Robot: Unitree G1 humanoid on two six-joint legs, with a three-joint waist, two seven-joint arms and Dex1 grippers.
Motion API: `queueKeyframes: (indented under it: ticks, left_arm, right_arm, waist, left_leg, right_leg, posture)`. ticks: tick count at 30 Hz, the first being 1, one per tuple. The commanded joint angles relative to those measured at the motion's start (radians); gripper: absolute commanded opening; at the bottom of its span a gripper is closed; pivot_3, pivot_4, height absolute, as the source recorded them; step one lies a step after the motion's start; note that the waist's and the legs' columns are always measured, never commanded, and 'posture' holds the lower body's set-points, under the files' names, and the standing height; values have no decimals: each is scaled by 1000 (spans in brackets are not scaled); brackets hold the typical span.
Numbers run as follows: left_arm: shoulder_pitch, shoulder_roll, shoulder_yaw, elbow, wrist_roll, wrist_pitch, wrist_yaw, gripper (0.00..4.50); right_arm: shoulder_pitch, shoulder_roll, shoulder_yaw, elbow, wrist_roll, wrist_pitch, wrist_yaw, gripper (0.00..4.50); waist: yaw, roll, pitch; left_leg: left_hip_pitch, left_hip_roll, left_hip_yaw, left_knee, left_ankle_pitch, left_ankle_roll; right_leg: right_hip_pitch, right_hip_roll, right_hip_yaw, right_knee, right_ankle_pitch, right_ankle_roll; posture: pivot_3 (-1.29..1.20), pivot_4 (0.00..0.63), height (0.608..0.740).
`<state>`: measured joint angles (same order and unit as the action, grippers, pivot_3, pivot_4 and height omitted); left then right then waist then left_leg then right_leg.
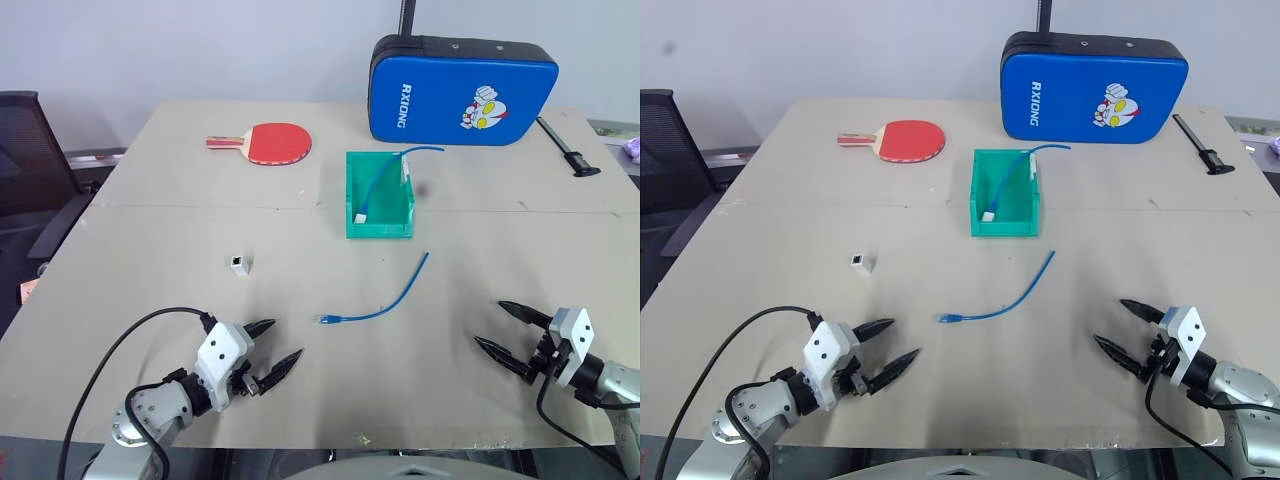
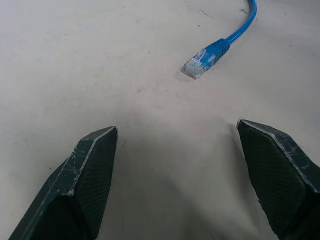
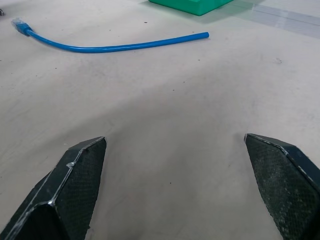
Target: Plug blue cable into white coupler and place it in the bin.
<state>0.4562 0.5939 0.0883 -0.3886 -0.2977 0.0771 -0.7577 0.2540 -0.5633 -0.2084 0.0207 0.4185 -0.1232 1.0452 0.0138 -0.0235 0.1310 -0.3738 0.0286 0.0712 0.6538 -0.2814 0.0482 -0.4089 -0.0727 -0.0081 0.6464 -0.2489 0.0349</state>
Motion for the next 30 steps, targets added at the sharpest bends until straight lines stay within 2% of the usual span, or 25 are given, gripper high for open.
queueKeyframes:
  ticks: [1,20,25,30]
  left_arm:
    - [-2,14,25,-33,-2,-16,-6,3938]
    - [-37,48,20,-1,3,-55,-85,3938]
    - [-132,109,-17,28,16,-57,-162,3938]
    - [-333,151,-94,109,32,-26,-239,3938]
  right_arm:
    - [-7,-17,-10,-17,20,4,17,4358]
    - [28,-33,-22,-48,45,20,49,4358]
    - [72,-67,8,-164,121,92,130,4358]
    - [57,-115,45,-326,176,172,169,4358]
  waist:
    - [0,0,0]
    - [0,1,0]
    - [2,2,1]
    - [0,2,1]
  left_leg:
    - [0,0,0,0,0,0]
    - [-4,0,-4,1,0,0]
    - [-5,0,-5,1,0,0]
    - [-5,-1,-6,2,0,0]
  right_leg:
    - [0,0,0,0,0,0]
    - [-1,0,-4,-2,0,0]
    - [0,1,-5,-2,0,0]
    - [0,3,-7,-2,1,-1]
  posture:
    - [0,150,729]
    - [0,150,729]
    - [0,150,729]
    - [0,150,729]
